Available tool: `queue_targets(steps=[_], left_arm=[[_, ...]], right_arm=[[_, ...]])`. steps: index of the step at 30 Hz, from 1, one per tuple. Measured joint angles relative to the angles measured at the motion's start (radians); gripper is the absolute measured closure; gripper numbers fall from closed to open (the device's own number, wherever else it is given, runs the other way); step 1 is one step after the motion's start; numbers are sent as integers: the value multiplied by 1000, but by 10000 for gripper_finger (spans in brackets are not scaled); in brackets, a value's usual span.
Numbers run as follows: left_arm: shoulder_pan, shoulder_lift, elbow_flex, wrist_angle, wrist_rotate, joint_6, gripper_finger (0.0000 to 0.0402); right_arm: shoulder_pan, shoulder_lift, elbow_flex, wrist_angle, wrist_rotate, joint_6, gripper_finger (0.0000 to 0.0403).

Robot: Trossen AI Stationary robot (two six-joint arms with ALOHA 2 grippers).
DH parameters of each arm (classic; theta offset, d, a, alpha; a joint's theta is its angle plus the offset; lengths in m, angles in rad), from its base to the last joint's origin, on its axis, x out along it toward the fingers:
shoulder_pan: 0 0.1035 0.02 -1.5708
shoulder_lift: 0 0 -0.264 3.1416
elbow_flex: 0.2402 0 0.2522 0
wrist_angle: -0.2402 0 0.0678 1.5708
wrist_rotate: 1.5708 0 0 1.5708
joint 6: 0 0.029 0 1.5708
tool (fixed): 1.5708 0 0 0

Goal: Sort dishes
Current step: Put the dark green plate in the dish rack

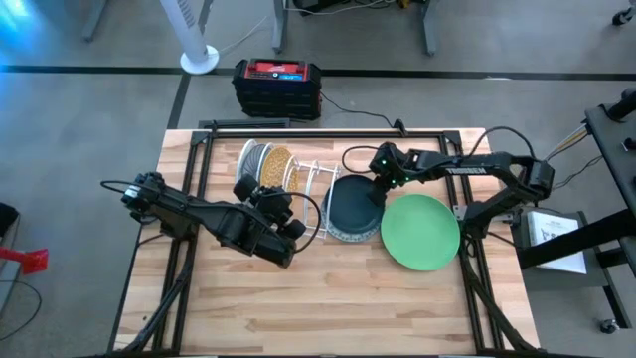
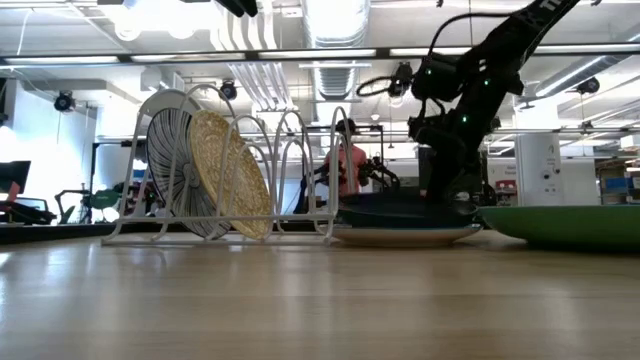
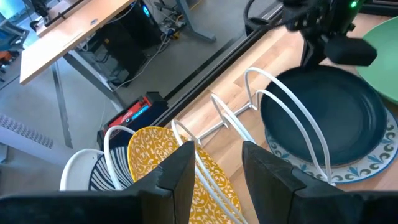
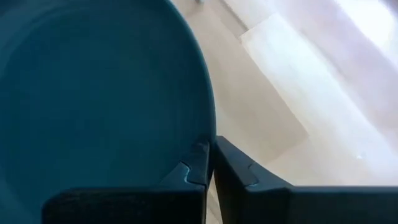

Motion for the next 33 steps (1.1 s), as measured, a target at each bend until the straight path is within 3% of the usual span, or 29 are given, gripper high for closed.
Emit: queue_targets(steps=[7, 14, 22, 27, 33], left_arm=[[0, 0, 0, 0, -1, 0, 279], [-2, 0, 0, 5, -3, 2, 279], [-61, 0, 0, 29, -31, 48, 279], [-117, 0, 0, 112, -56, 121, 279], [-172, 0, 0, 141, -103, 170, 279]], right_arm=[[-1, -117, 60, -155, 4, -25, 401], [0, -216, 104, -198, 6, -38, 402], [0, -324, 179, -295, 168, -97, 402], [0, -400, 225, -278, 208, -193, 403], [5, -454, 218, -35, 202, -390, 403]])
